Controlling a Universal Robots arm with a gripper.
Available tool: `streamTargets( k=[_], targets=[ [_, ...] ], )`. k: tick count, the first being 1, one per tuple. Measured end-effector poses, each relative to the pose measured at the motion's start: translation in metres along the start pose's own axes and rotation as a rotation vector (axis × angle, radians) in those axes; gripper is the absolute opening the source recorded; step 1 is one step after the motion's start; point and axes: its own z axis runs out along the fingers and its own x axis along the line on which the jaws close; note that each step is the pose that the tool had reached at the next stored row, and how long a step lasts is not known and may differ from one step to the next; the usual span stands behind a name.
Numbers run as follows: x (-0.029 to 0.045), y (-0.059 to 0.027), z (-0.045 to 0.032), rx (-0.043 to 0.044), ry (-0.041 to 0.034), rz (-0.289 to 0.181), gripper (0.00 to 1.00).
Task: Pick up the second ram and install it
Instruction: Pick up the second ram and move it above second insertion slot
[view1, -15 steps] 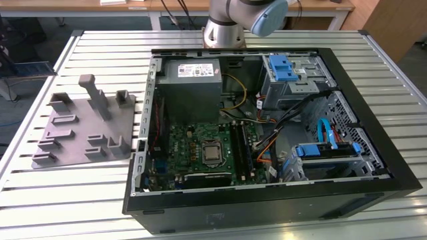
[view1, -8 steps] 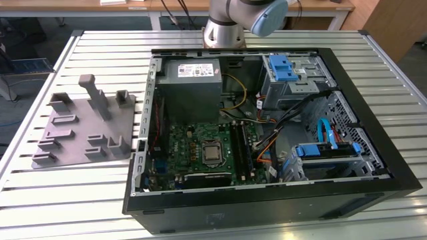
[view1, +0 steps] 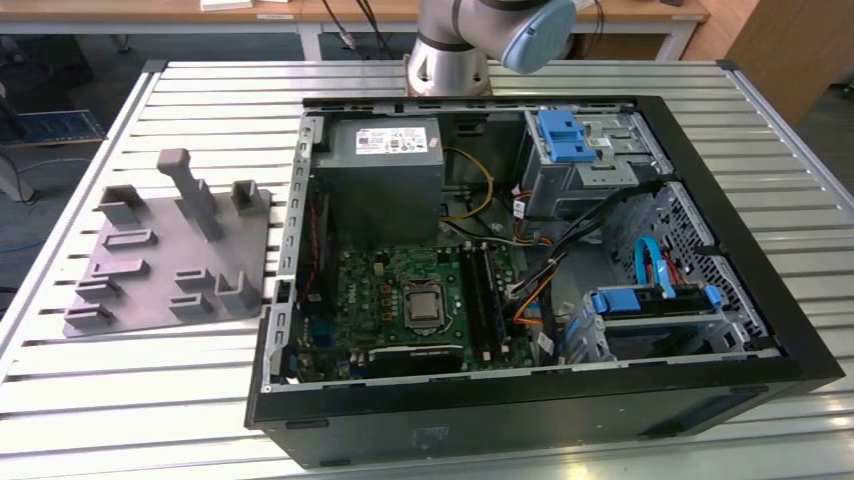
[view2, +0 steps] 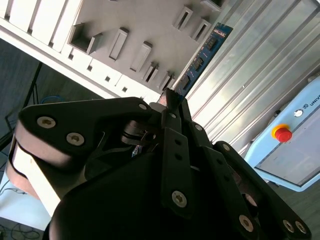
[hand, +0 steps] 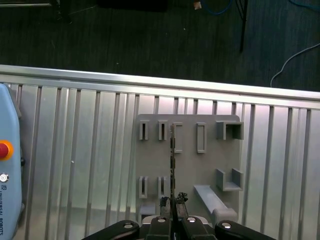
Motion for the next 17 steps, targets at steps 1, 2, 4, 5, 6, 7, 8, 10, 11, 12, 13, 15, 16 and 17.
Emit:
streamTargets(
  k=[1,2,4,5,6,7,8,10,11,12,13,15,16,17],
  targets=[
    [0.0000,0.0000,-0.0001,-0.0001,0.0001,0.000,0.14],
    [0.0000,0.0000,-0.0001,-0.0002,0.0001,0.000,0.14],
    [0.0000,-0.0005,-0.0003,-0.0004,0.0002,0.000,0.14],
    [0.0001,-0.0015,-0.0003,-0.0005,0.0002,0.000,0.14],
    [0.0002,-0.0024,-0.0002,-0.0003,0.0002,0.000,0.14],
    [0.0003,-0.0038,-0.0002,-0.0002,0.0001,0.000,0.14],
    [0.0004,-0.0055,-0.0002,-0.0004,0.0002,0.000,0.14],
    [0.0007,-0.0100,-0.0002,-0.0005,0.0001,0.000,0.14],
    [0.0009,-0.0126,-0.0001,-0.0006,0.0001,0.000,0.14],
    [0.0010,-0.0154,-0.0002,-0.0009,0.0001,0.000,0.14],
    [0.0012,-0.0182,-0.0001,-0.0011,0.0001,0.000,0.14],
    [0.0016,-0.0237,-0.0002,-0.0014,0.0000,0.000,0.14],
    [0.0018,-0.0264,-0.0001,-0.0014,0.0000,0.000,0.14],
    [0.0020,-0.0288,-0.0002,-0.0016,0.0000,0.000,0.14]
  ],
)
